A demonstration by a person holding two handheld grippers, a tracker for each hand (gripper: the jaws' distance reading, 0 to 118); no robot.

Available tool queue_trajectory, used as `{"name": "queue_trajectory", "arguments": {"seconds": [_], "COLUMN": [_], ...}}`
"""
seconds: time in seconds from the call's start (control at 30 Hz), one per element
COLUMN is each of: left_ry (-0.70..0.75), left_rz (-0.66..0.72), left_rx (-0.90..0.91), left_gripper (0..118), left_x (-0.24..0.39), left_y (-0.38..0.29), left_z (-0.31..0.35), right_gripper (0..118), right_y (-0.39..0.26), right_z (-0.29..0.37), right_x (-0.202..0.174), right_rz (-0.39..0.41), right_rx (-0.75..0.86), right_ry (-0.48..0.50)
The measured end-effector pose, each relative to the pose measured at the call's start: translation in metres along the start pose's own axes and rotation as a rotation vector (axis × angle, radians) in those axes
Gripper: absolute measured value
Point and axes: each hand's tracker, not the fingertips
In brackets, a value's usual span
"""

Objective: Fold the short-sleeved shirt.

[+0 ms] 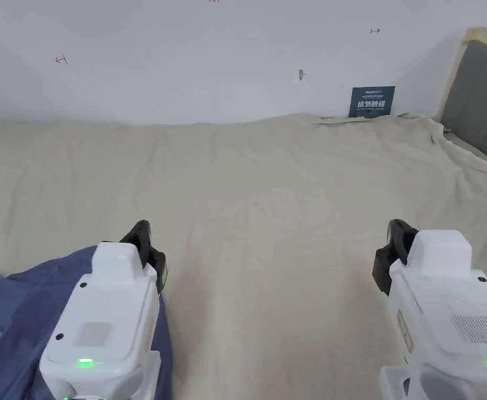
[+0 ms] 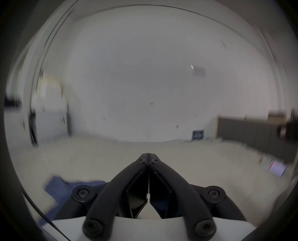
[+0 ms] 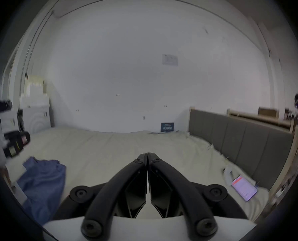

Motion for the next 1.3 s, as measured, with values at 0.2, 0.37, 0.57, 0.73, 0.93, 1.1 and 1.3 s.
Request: {"name": "queue_trajectory", "arguments": {"seconds": [0.2,0.37,0.57,0.73,0.93,1.1,1.3], "left_ry": [0.011,0.012,0.010,0.002,-0.005,-0.008,-0.013], "left_rz": [0.069,0.100,0.095,0.092,0.085,0.071,0.060], "left_rx": [-0.020,-0.026,-0.029,-0.026,-0.023,-0.022,-0.019], "left_gripper": [0,0,0,0,0,0,0], "left_x": [0.0001,-0.0048,-0.0060,-0.0038,-0.0034,-0.0027,-0.0013], "left_y": [-0.0016,-0.0021,-0.0029,-0.0013,-0.0001,-0.0005,-0.0010], "left_z": [0.0049,0.0046,0.0050,0.0056,0.0061,0.0065,0.0068], "right_gripper": [0,0,0,0,0,0,0], "right_y": [-0.0051,-0.0040,-0.0033,-0.0017,-0.0010,-0.0012,-0.0007], "right_z": [-0.0014,-0.0007,-0.0002,-0.0002,0.0005,0.0011,0.0012], "right_x": [-0.0004,-0.0007,-0.0016,-0.0017,-0.0018,-0.0023,-0.0027], "right_rz": [0.013,0.011,0.009,0.013,0.018,0.015,0.017], "right_rx": [-0.012,-0.012,-0.014,-0.008,-0.008,-0.010,-0.012], "right_ry": [-0.006,-0.005,-0.002,-0.003,0.005,0.006,0.008]}}
